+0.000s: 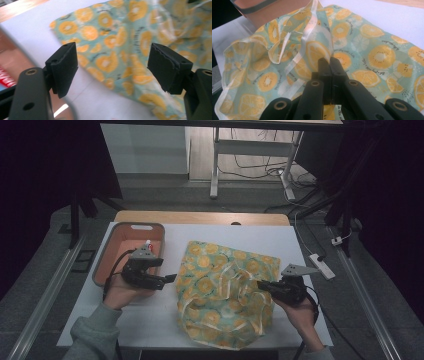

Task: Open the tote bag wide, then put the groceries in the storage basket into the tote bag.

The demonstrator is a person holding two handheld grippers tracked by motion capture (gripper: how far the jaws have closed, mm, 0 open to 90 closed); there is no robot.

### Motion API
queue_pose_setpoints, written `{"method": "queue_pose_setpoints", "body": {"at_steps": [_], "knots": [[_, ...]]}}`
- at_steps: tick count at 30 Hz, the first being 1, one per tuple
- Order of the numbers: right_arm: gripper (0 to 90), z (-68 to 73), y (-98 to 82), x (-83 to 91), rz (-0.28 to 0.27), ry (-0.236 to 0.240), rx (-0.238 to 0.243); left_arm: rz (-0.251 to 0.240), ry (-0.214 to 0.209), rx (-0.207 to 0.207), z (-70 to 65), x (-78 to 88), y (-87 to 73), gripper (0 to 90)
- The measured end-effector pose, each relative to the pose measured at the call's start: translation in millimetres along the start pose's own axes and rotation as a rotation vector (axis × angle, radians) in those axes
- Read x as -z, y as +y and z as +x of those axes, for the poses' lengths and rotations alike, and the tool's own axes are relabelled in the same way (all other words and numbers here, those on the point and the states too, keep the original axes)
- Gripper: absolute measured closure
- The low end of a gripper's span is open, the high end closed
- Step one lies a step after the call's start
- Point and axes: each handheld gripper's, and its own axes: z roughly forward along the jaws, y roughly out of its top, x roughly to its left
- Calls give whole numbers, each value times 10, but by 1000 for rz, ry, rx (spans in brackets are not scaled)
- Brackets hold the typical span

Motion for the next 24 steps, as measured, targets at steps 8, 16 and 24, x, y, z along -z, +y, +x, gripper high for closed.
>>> {"method": "queue_pose_setpoints", "body": {"at_steps": [8,16,24], "knots": [[889,11,6,12,-2,-4,13,4,78,73,282,45,-96,247],[888,17,-4,-13,10,0,15,16,152,110,450,60,-120,247],[888,28,-20,-44,22,-3,20,90,282,178,879,27,19,247]]}}
